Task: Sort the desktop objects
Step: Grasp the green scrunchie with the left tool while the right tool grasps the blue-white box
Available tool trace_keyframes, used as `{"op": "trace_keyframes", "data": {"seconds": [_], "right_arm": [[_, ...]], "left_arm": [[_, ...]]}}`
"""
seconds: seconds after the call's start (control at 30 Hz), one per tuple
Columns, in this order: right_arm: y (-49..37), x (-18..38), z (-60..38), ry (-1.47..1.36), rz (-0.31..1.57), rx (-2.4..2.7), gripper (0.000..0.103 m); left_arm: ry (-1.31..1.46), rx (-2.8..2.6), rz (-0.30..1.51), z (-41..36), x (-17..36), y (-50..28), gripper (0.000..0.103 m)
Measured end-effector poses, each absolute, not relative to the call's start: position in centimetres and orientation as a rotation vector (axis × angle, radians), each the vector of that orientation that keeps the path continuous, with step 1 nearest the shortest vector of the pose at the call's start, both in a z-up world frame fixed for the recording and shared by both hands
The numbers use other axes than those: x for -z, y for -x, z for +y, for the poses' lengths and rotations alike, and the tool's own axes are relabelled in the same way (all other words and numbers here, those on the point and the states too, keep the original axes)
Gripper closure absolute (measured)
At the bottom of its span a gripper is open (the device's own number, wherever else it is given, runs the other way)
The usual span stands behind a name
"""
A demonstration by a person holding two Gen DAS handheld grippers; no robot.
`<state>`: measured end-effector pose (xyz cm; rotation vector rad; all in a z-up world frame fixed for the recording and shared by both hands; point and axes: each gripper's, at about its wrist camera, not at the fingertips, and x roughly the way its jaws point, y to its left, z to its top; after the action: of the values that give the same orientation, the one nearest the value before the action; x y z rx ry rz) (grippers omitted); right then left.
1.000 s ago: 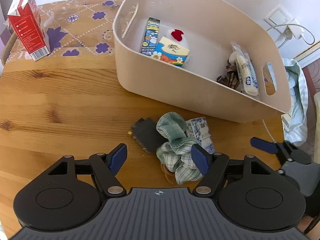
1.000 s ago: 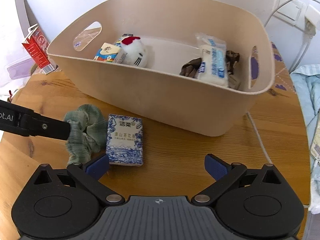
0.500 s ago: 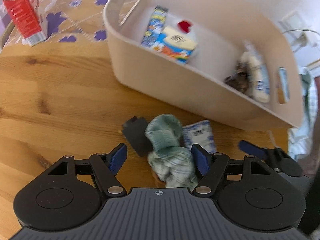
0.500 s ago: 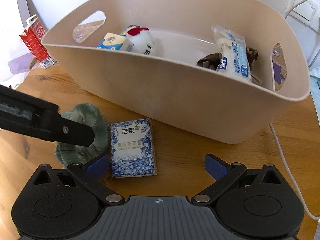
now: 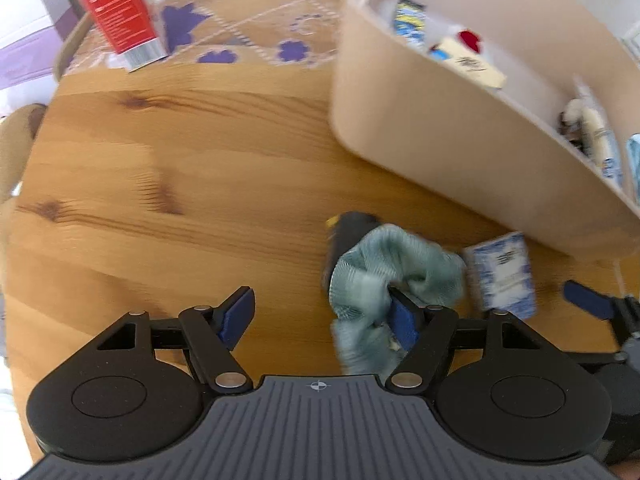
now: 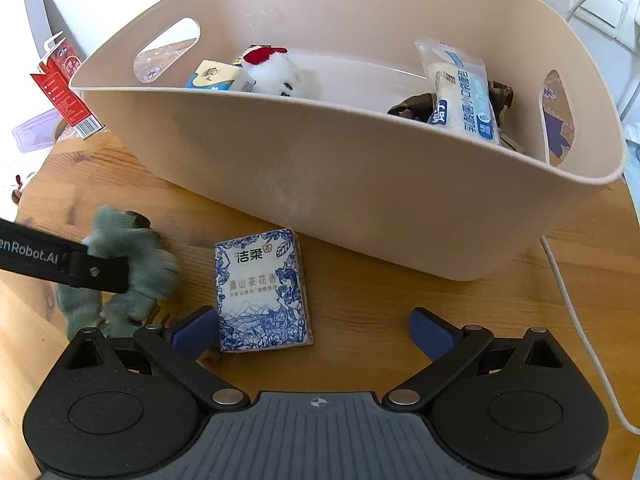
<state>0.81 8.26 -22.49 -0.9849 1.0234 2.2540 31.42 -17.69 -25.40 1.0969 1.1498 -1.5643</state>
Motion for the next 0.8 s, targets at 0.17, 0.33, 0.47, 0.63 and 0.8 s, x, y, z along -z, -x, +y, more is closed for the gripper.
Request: {"op": "trace_keyframes", "data": {"seconds": [0.17,0.33,0.47,0.63,0.8], "right_arm": [[-1.1,22.3,7.9,0.991,1.012,-2.254,0.0],[-1.3,22.3,8.3,1.0,1.0,-2.26,0.0],[-0.9,22.0,8.0,1.009,0.964,-2.28,0.0],[0.2,22.2,7.8,1.041,0.925,-2.287,0.0],[-0.2,22.1,7.4,1.019,0.903,-2.259,0.01]], "left_arm": [[-1.166,1.561,1.066,-17.3,26.2,-33.7,0.031],[-1.205,1.547,1.001,-17.0,27.0,-35.6,0.031],[-1.211,1.655,0.978,-17.2,26.8,-35.8,0.03],[-1.23,1.754,0.908,-16.3,26.9,-34.4,0.021],[-1.224,1.803,0.863,-15.3,26.2,-34.0,0.038]]}}
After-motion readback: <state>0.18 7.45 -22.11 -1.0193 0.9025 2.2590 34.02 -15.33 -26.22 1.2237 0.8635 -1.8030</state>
